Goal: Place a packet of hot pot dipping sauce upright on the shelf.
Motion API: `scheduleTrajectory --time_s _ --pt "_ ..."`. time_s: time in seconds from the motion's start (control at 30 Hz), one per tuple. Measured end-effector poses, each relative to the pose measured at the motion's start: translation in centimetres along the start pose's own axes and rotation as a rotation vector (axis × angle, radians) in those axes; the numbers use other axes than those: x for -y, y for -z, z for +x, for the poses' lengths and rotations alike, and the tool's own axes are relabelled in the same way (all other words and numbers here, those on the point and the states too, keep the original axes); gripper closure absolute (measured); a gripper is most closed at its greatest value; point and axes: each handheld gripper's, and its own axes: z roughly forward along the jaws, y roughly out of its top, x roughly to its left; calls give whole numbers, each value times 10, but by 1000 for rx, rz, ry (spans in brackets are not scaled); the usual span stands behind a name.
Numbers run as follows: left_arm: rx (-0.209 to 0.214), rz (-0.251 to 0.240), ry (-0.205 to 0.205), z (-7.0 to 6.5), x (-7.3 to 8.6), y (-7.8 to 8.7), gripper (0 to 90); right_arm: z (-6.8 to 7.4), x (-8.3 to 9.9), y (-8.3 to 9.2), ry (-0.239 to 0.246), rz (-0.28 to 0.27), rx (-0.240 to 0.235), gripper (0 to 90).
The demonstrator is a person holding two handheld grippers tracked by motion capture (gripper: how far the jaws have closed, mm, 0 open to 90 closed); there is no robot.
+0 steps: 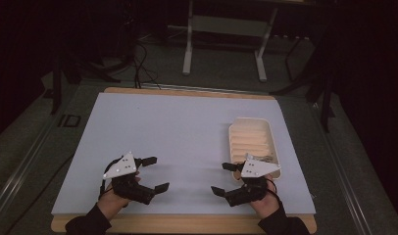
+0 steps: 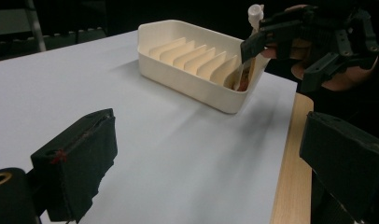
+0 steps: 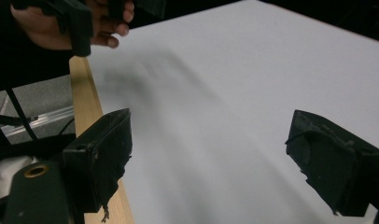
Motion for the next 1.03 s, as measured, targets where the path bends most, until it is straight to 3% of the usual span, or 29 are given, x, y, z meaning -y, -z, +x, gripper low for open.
scheduleTrajectory --time_s 0.67,1.03 --pt "-5 18 -5 2 4 -1 46 2 21 9 15 94 8 142" --pt "-5 25 -7 2 5 -3 46 -1 23 12 14 84 -15 142"
